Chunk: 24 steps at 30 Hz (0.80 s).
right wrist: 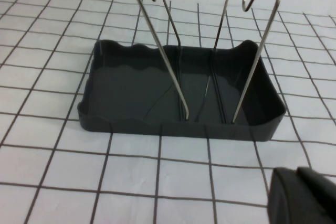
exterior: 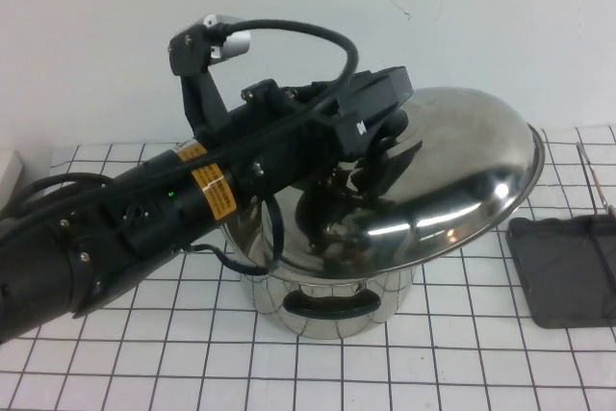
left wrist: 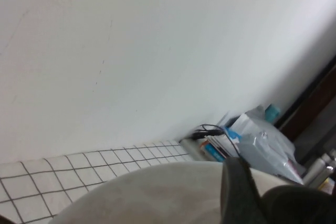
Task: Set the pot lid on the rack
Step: Hand over the pot lid
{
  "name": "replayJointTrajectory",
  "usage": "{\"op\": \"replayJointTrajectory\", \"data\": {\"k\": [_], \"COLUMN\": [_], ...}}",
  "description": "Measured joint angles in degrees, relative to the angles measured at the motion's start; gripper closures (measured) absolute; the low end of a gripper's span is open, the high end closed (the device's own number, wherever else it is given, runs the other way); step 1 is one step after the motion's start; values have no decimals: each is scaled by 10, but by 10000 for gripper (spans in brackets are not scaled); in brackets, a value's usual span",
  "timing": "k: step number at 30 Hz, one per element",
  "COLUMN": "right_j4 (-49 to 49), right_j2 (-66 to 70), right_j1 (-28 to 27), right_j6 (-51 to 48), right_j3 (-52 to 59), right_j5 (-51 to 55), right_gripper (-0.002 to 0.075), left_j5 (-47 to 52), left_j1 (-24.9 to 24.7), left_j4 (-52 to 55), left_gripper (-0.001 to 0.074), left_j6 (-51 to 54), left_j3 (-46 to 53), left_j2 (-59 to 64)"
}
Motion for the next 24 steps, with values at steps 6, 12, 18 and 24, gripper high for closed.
{"op": "replayJointTrajectory", "data": {"k": [6,12,18,24], "right_j4": [133,410,417,442], "right_j2": [0,0,0,0], "right_j1": [0,0,0,0], "right_j6": [71,126,19,-52], "right_j3": [0,0,0,0], "right_j5": [-15,-50,-108,-104], "right_gripper": [729,729,729,729], "left_j5": [0,0,-4,-26], "left_j1": [0,0,0,0], "left_j4": [-49,-72,-58,-57], "left_gripper": [418,418,418,418], "left_j6": [-21,66,96,98], "left_j3": [0,0,0,0], "left_j2": [0,0,4,43]}}
